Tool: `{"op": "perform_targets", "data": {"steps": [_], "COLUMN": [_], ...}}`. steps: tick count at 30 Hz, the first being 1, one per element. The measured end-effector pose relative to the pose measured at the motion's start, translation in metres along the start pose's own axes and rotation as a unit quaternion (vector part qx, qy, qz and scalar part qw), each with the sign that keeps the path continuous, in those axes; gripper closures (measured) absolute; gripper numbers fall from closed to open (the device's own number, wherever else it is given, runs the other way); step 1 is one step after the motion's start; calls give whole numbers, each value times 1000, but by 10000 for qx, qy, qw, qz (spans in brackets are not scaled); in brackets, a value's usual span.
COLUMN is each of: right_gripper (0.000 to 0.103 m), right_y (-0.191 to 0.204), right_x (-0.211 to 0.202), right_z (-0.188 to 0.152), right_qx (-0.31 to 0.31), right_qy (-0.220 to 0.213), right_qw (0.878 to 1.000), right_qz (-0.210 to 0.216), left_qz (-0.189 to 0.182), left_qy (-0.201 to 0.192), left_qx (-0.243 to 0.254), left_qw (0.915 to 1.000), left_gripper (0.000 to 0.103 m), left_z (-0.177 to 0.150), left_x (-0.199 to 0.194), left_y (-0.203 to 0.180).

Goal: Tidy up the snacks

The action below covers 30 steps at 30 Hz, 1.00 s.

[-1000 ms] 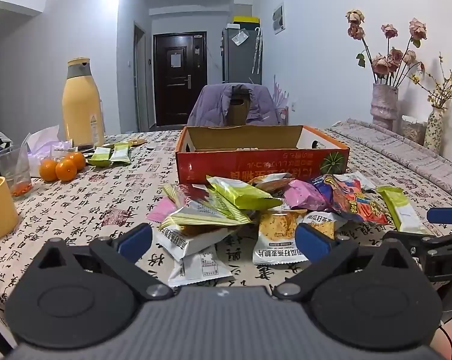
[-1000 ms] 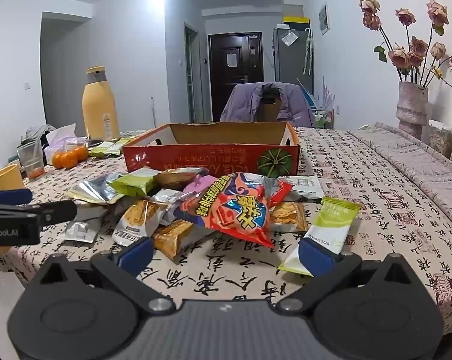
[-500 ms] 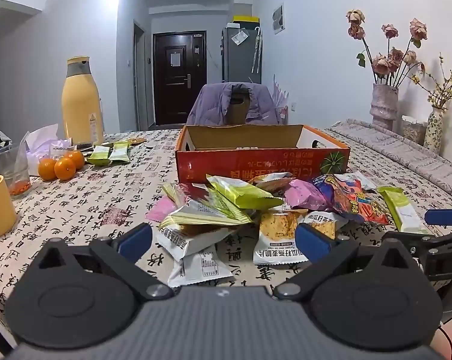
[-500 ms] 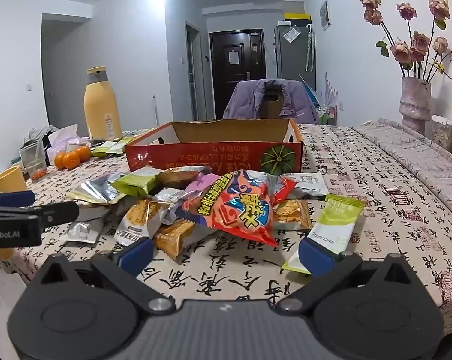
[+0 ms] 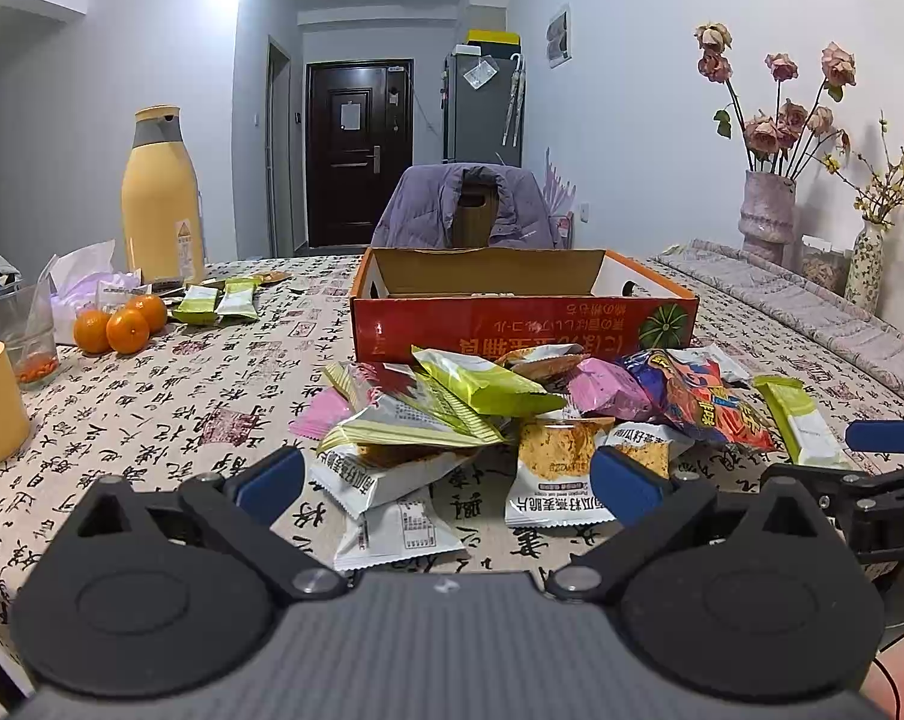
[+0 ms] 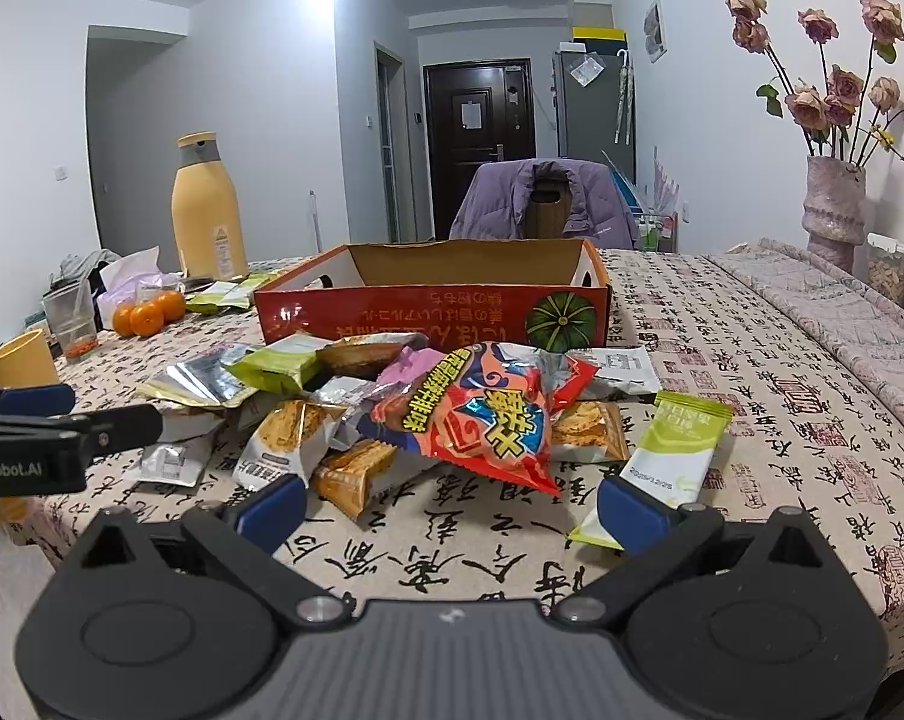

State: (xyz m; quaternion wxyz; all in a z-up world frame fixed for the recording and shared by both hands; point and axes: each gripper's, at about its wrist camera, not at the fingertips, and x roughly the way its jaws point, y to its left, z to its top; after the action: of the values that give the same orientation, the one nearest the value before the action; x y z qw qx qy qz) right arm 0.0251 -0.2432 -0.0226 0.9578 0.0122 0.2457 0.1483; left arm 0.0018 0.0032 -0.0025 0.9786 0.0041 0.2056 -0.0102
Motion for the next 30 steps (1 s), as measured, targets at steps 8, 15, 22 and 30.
{"op": "perform_targets", "data": {"steps": [8, 15, 22, 30], "right_gripper": [0, 0, 0, 0], "right_y": [1, 1, 1, 0], "right_x": [-1, 0, -1, -2], "right_z": [0, 0, 0, 0], "right_qx": [-10, -7, 3, 19], "right_qy": [-7, -8, -14, -17], "right_qw": [10000, 10000, 10000, 10000], "right_qz": [5, 7, -1, 1], "left_qz": [-17, -22, -18, -13], "left_qy": [3, 1, 4, 8], "left_qx": [-38, -46, -41, -47], "left_qw": [10000, 10000, 10000, 10000], "left_gripper": [0, 0, 0, 0], "left_z": [0, 0, 0, -1], "left_x": [-1, -2, -1, -2], "left_y": [2, 2, 3, 2]}}
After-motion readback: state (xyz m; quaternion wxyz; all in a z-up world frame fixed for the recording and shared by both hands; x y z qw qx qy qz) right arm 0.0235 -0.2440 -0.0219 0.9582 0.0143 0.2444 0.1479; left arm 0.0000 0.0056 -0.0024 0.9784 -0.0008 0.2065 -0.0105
